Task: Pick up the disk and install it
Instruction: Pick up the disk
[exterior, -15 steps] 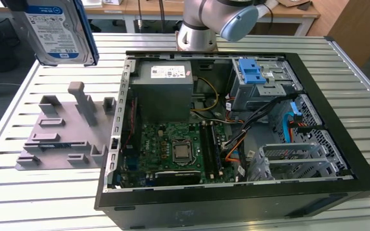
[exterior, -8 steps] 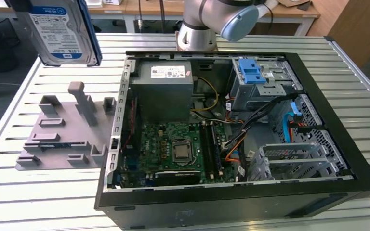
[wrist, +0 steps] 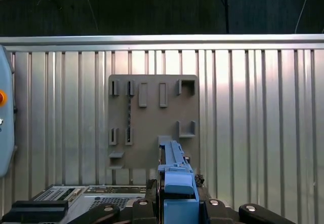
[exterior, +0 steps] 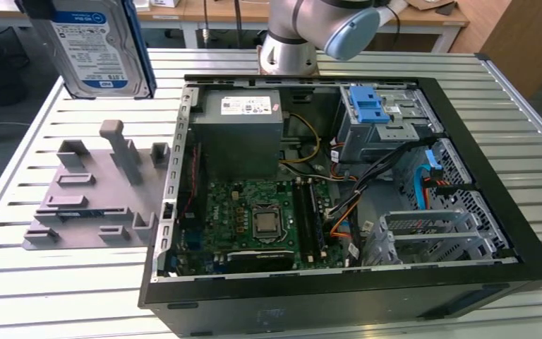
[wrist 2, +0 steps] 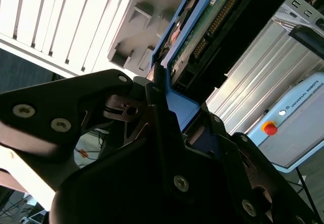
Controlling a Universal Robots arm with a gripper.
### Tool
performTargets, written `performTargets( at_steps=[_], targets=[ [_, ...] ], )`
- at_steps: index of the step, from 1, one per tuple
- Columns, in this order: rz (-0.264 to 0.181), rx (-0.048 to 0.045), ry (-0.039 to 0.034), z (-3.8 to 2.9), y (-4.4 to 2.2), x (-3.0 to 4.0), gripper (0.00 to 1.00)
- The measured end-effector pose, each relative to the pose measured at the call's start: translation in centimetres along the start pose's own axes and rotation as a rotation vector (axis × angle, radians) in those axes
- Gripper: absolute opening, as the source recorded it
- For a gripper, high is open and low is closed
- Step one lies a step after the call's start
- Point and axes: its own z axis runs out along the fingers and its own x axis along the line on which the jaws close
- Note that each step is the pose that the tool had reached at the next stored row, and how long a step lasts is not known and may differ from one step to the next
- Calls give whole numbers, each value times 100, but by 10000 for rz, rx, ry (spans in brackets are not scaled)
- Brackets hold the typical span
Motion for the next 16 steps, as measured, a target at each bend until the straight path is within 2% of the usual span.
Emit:
performTargets(
  at_steps=[16],
  targets=[
    [0, -8, 1, -3, -152, 141, 36]
  ],
)
